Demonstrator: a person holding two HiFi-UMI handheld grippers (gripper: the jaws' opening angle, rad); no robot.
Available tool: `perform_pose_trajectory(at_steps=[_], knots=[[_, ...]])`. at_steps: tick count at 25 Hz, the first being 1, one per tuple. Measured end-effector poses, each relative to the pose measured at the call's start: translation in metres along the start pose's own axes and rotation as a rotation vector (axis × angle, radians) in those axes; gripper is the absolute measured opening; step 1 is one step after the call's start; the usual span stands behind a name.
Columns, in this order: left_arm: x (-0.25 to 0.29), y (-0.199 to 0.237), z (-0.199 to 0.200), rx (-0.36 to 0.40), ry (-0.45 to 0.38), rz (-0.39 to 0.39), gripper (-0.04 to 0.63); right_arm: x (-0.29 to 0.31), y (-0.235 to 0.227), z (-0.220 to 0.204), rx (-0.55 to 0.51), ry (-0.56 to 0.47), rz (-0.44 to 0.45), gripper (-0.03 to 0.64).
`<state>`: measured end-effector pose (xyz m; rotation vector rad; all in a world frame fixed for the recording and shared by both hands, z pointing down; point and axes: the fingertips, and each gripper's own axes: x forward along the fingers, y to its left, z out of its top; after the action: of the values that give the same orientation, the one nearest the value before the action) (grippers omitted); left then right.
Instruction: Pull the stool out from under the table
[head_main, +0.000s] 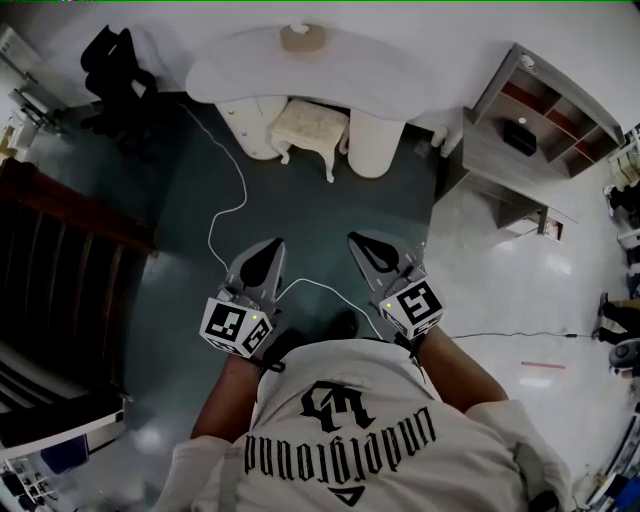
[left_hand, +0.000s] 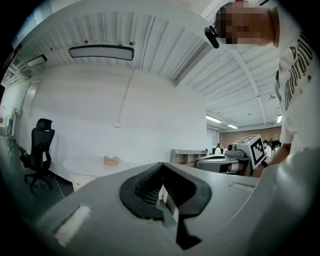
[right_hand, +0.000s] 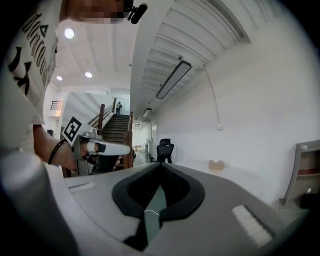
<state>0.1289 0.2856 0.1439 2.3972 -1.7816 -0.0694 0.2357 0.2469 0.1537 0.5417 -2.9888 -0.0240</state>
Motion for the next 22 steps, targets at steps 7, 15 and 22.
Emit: perform_pose_trajectory(at_steps=[7, 15, 22], knots=[[0.045, 0.014, -0.001, 0.001, 0.0, -0.034, 0.005, 0.012, -0.035, -0.009, 0.015, 0.013, -0.028, 0.001], [0.099, 0.057, 0.002, 0.001, 0.001, -0.128, 0.005, 0.053, -0.069, -0.014, 0.013, 0.022, -0.104, 0.001], [0.14, 0.131, 0.011, 0.007, 0.021, -0.198, 0.005, 0.127, -0.099, -0.015, 0.037, 0.03, -0.169, 0.0]])
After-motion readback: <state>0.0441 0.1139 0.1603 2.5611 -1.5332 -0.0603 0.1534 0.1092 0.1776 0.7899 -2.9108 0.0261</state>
